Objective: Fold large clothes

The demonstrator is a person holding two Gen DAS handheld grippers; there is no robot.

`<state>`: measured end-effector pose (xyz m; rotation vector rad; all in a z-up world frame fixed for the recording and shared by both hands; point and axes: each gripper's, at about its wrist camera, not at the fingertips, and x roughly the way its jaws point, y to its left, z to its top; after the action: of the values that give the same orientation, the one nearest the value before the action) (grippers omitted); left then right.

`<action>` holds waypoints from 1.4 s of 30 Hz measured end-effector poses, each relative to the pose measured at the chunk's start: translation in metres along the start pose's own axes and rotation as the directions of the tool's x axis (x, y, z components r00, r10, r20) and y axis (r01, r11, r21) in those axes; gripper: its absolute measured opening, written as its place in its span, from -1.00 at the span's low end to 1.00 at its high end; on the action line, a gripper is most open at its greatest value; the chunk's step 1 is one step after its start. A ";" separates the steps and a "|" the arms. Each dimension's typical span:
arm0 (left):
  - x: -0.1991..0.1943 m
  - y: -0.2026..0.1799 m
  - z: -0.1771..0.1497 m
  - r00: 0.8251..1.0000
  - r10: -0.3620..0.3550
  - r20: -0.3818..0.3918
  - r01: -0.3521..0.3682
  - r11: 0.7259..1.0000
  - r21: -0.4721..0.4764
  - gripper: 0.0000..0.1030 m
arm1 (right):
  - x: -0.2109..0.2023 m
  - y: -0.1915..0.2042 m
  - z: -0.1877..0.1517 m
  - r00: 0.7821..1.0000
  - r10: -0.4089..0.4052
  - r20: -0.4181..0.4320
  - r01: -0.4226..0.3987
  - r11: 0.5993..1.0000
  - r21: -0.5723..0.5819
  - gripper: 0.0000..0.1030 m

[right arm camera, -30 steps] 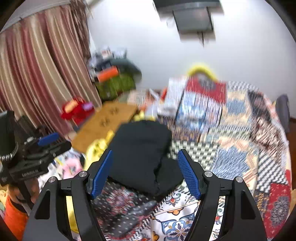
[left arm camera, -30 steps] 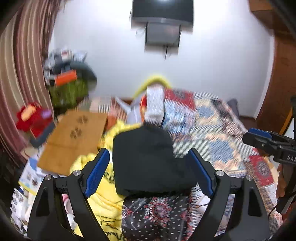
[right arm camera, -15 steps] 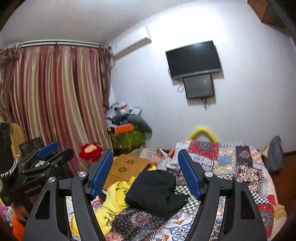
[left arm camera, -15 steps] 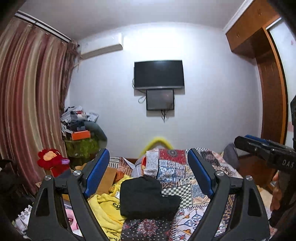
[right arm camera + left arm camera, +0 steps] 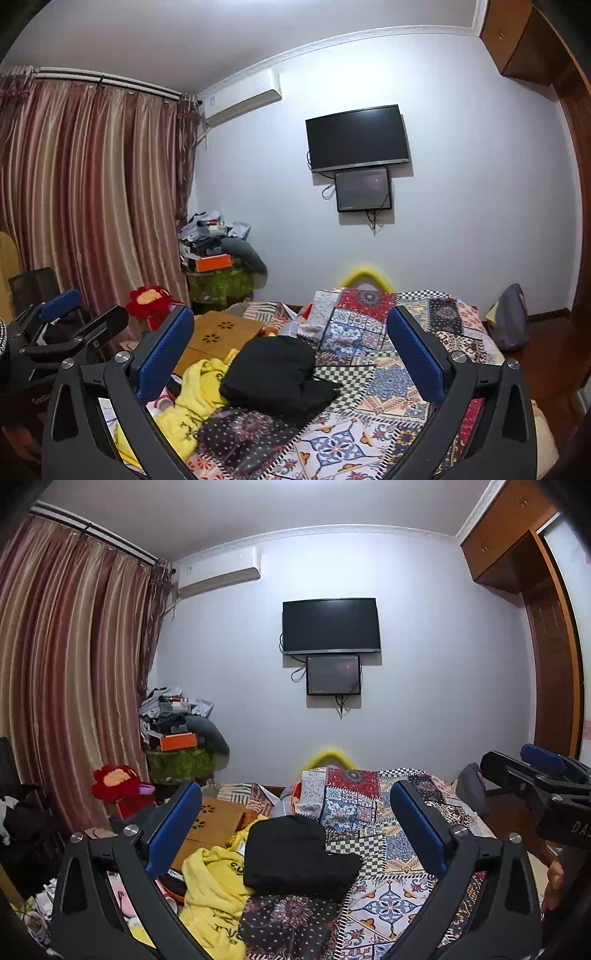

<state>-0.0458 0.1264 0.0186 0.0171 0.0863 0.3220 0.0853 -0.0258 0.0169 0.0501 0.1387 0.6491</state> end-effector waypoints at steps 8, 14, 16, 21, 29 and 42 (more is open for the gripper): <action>0.002 -0.001 -0.006 1.000 -0.008 -0.015 0.008 1.000 -0.009 0.99 | 0.000 -0.005 -0.007 0.999 -0.019 -0.030 0.019 1.000 0.000 1.00; 0.003 0.001 -0.008 1.000 -0.003 -0.019 0.002 1.000 -0.015 0.99 | -0.001 -0.005 -0.010 0.999 -0.022 -0.042 0.022 1.000 0.005 1.00; 0.003 0.001 -0.009 1.000 -0.002 -0.022 0.001 1.000 -0.018 0.99 | -0.002 -0.005 -0.009 0.999 -0.021 -0.046 0.021 1.000 0.005 1.00; 0.004 0.002 -0.010 1.000 0.000 -0.026 -0.001 1.000 -0.026 0.99 | -0.003 -0.006 -0.009 0.998 -0.021 -0.055 0.021 1.000 0.004 1.00; 0.007 -0.001 -0.011 0.999 0.004 -0.036 -0.005 1.000 -0.028 0.99 | -0.003 -0.006 -0.009 0.998 -0.018 -0.065 0.019 1.000 0.010 1.00; 0.010 -0.003 -0.014 0.999 0.003 -0.040 -0.004 1.000 -0.030 0.99 | -0.003 -0.008 -0.007 0.997 -0.019 -0.076 0.021 1.000 0.023 1.00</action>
<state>-0.0367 0.1267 0.0039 -0.0188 0.1212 0.3272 0.0864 -0.0340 0.0100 0.0473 0.2199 0.6299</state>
